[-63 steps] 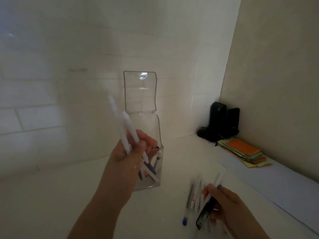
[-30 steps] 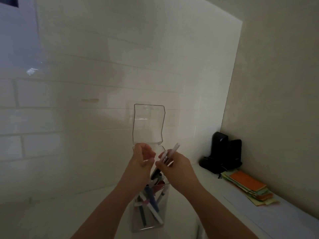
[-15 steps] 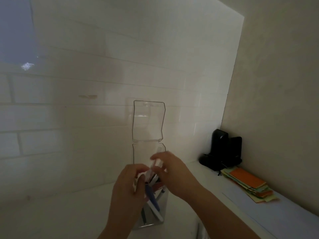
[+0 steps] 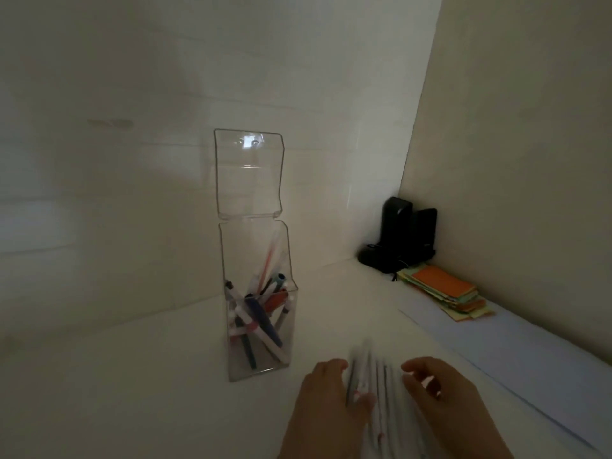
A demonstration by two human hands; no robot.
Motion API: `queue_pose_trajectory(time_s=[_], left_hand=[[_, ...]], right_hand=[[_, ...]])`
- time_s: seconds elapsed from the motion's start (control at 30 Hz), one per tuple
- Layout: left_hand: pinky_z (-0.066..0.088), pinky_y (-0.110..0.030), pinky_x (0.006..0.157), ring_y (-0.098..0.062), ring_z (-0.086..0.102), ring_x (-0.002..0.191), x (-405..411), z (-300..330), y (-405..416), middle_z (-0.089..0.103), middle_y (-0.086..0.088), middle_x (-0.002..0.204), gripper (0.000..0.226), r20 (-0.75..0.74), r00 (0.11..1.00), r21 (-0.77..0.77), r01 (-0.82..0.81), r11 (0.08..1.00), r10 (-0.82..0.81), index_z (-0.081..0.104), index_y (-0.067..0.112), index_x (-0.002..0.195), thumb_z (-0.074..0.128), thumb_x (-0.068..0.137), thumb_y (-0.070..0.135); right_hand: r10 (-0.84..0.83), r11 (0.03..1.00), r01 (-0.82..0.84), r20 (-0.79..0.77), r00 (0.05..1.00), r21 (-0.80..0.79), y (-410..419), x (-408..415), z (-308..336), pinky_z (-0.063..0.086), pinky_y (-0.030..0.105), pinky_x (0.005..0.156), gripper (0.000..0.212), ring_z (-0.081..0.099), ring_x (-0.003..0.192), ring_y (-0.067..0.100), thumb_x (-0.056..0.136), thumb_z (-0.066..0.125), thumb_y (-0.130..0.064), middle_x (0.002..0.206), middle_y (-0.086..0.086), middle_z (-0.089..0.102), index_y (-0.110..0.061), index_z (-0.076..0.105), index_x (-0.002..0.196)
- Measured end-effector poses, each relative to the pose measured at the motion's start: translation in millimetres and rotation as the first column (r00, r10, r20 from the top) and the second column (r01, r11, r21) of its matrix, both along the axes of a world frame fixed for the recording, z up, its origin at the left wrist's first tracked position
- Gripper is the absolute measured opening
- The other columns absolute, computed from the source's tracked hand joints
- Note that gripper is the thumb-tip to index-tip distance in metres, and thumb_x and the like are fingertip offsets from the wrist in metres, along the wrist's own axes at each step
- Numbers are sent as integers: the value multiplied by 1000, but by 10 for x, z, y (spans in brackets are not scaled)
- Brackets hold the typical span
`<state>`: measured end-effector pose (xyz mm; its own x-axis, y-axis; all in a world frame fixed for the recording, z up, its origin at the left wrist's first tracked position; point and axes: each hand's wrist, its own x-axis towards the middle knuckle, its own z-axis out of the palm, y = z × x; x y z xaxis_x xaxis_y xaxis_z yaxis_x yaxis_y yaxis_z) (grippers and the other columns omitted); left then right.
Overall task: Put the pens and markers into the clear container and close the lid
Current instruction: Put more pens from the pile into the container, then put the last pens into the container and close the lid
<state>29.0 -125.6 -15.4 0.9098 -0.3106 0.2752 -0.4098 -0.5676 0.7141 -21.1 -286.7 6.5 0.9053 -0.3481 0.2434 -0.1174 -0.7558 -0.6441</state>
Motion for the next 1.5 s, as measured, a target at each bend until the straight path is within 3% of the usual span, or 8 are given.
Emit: queue_pose_trajectory(time_s=[0.17, 0.33, 0.43, 0.67, 0.97, 1.13, 1.3, 1.5], left_hand=[[52, -20, 59, -13, 63, 73, 66, -123, -31, 67, 8, 85, 41, 171, 984, 230, -79, 970, 40, 50, 28, 97, 39, 59, 37], [44, -29, 85, -17, 47, 108, -3, -122, 90, 45, 3, 121, 54, 146, 989, 347, -53, 936, 2, 31, 33, 130, 39, 83, 9], [40, -20, 45, -10, 60, 67, -41, -127, 148, 61, 9, 81, 51, 257, 967, 422, -113, 900, 1, 60, 38, 96, 75, 50, 21], [45, -30, 63, -19, 56, 90, 14, -88, 19, 52, 0, 95, 22, 231, 962, 426, -234, 874, 145, 48, 20, 91, 59, 78, 34], [11, -16, 35, -8, 48, 27, -122, -113, 83, 53, -4, 41, 26, 29, 999, 553, 6, 833, -26, 46, 16, 63, 61, 50, 32], [46, -33, 70, -23, 60, 78, -68, 137, 171, 56, 2, 73, 8, -155, 986, -80, -67, 995, 54, 38, 22, 90, 42, 90, 29], [35, -11, 41, -5, 39, 44, -183, 615, 338, 48, 4, 48, 14, -66, 998, -811, -62, 581, 14, 54, 24, 73, 63, 78, 33], [41, -3, 40, 1, 50, 46, -32, 1385, 794, 48, -2, 68, 19, 202, 972, -823, 104, 558, 117, 44, 13, 76, 33, 90, 21]], right_hand=[[-38, 993, 29, -88, 995, -110, -30, -12, -90, 35, 13, 57, 12, 48, 60, 5, 81, 63, -38, 83, -6, 53, -37, 53, 88], [-45, 979, -16, -290, 956, -205, 165, 21, -148, 43, 25, 87, 58, 53, 107, 14, 78, 51, -60, 110, -3, 46, -27, 43, 126], [-42, 970, -30, -286, 957, -242, 247, 25, -158, 45, 29, 93, 59, 53, 112, 17, 81, 49, -56, 121, 1, 45, -24, 40, 129], [-38, 963, -80, -423, 905, -258, 368, 0, -8, 42, 33, 89, 50, 52, 116, 25, 85, 46, -41, 125, 7, 43, -16, 35, 127], [-66, 981, -23, -440, 896, -193, 393, 118, 16, 37, 30, 71, 26, 57, 106, 29, 84, 49, -31, 104, 8, 57, -15, 29, 89], [19, 972, 47, -276, 961, 229, 206, 45, -19, 37, 24, 56, 15, 53, 66, 13, 85, 56, -23, 78, 0, 55, -13, 47, 92], [-61, 775, 97, -79, 995, 624, 206, 13, 77, 31, 26, 48, 34, 41, 36, 16, 88, 56, -16, 41, 2, 47, -10, 47, 56], [37, 874, -121, 185, 982, 470, 597, 153, 692, 28, 26, 48, 36, 35, 47, 15, 90, 48, -30, 56, 9, 36, -7, 45, 63]])
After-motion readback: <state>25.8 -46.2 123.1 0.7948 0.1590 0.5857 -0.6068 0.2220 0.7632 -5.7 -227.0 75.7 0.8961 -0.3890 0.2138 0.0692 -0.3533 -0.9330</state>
